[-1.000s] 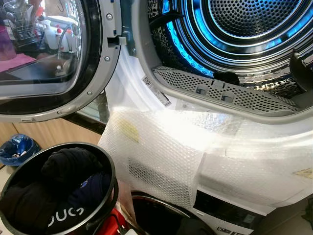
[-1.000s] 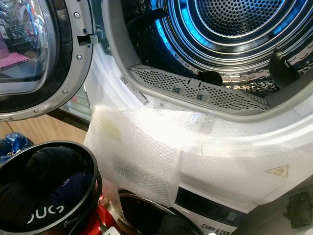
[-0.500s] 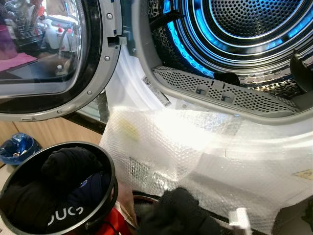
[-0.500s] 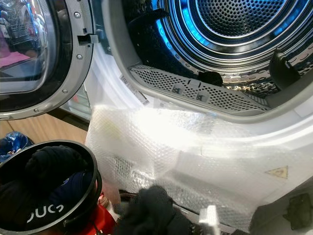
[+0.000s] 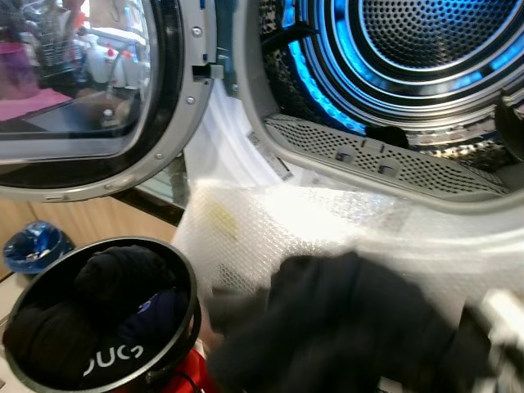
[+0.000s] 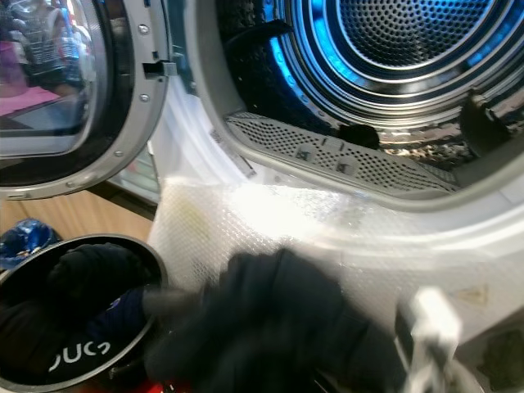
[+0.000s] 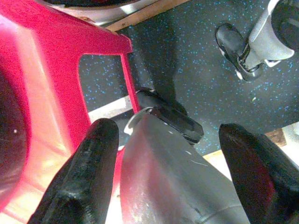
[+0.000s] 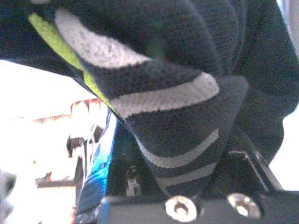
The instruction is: Clothes washing
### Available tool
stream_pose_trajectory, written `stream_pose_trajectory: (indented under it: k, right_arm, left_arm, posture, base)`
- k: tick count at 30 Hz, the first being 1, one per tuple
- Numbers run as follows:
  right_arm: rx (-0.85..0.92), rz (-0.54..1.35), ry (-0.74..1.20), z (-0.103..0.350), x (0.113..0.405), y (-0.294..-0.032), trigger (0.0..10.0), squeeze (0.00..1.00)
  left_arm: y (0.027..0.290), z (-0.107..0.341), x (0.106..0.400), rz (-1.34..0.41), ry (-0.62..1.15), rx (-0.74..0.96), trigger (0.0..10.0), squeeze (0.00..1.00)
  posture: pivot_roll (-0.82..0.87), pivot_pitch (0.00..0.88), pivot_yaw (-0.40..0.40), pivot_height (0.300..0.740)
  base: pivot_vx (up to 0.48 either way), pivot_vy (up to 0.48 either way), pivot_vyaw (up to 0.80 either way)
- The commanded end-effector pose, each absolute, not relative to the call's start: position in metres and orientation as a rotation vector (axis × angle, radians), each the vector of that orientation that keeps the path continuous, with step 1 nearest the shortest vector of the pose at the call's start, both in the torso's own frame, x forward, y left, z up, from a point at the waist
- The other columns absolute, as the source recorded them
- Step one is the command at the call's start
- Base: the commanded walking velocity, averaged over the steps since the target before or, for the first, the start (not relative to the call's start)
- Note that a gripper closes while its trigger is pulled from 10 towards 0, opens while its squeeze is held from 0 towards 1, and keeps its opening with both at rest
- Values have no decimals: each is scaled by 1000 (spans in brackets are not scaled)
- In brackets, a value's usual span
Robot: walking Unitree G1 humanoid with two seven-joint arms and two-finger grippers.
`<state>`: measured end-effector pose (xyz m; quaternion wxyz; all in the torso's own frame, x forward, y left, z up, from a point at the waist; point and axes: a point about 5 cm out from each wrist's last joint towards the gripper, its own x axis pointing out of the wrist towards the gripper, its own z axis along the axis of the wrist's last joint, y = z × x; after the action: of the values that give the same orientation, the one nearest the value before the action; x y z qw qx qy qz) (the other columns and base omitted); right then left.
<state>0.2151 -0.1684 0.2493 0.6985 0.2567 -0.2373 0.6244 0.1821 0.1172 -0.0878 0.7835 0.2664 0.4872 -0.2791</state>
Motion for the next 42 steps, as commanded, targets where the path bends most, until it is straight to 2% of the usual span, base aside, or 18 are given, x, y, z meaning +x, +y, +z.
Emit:
stream_pose_trajectory:
  k: [1, 8, 11, 12, 14, 15, 17, 19, 21, 23, 29, 30, 31, 34, 35, 42]
  right_arm:
    - [615, 1341, -585, 261, 219, -167, 0, 0]
    - [710, 1305, -769, 309, 238, -156, 0, 0]
    - [697, 1163, -839, 340, 273, -147, 0, 0]
    - [697, 1163, -839, 340, 273, -147, 0, 0]
    - [631, 1071, -841, 352, 300, -141, 0, 0]
    - [585, 837, -749, 374, 351, -140, 0, 0]
    - [547, 656, -707, 390, 375, -145, 0, 0]
    - [515, 395, -535, 396, 403, -154, 0, 0]
    - [491, 366, -518, 398, 405, -154, 0, 0]
    - [479, 255, -463, 401, 410, -159, 0, 0]
    - [273, 17, -360, 406, 416, -167, 0, 0]
    - [244, -32, -338, 403, 417, -170, 4157, 0]
    - [211, -61, -321, 401, 418, -171, 10000, 0]
    - [118, -115, -300, 398, 419, -172, 10000, 0]
    - [82, -136, -290, 397, 420, -173, 10000, 1000]
    - [57, -145, -262, 390, 422, -169, 10000, 1000]
  left_arm:
    - [119, -89, 180, -592, 1070, 575, 10000, 0]
    - [118, -89, 181, -580, 1070, 564, 10000, 0]
    - [118, -88, 182, -581, 1068, 564, 10000, 0]
    - [118, -88, 182, -581, 1068, 564, 10000, 0]
    - [117, -88, 183, -582, 1066, 564, 10000, 0]
    - [117, -88, 183, -583, 1065, 564, 10000, 0]
    - [116, -88, 182, -582, 1067, 561, 10000, 0]
    - [115, -88, 182, -579, 1069, 555, 10000, 0]
    - [115, -88, 182, -578, 1069, 554, 10000, 0]
    - [115, -88, 182, -576, 1069, 554, 10000, 0]
    - [115, -88, 183, -568, 1069, 550, 10000, 0]
    - [115, -88, 183, -566, 1069, 549, 10000, 0]
    - [115, -88, 183, -566, 1069, 549, 10000, 0]
    - [115, -88, 183, -565, 1069, 548, 10000, 0]
    - [115, -88, 183, -563, 1070, 548, 10000, 0]
    - [115, -89, 181, -565, 1076, 543, 10000, 0]
  posture:
    - [-73, 2, -67, 740]
    - [-69, 0, -68, 740]
    - [-77, 0, -63, 740]
    - [-77, 0, -63, 740]
    - [-78, 0, -60, 740]
    - [-71, 0, -63, 740]
    - [-71, 0, -67, 740]
    - [-72, 0, -67, 740]
    - [-71, 0, -67, 740]
    - [-70, 0, -66, 740]
    - [-60, 0, -76, 740]
    - [-60, 0, -76, 740]
    - [-52, 0, -81, 740]
    - [-46, 0, -82, 740]
    - [-46, 0, -82, 740]
    - [-40, 0, -85, 740]
  base:
    - [0, 0, 0]
    - [0, 0, 0]
    - [0, 0, 0]
    - [0, 0, 0]
    - [0, 0, 0]
    - [0, 0, 0]
    - [0, 0, 0]
    - [0, 0, 0]
    - [0, 0, 0]
    - [0, 0, 0]
    - [0, 0, 0]
    - [0, 0, 0]
    - [0, 0, 0]
    - [0, 0, 0]
    - [0, 0, 0]
    - [0, 0, 0]
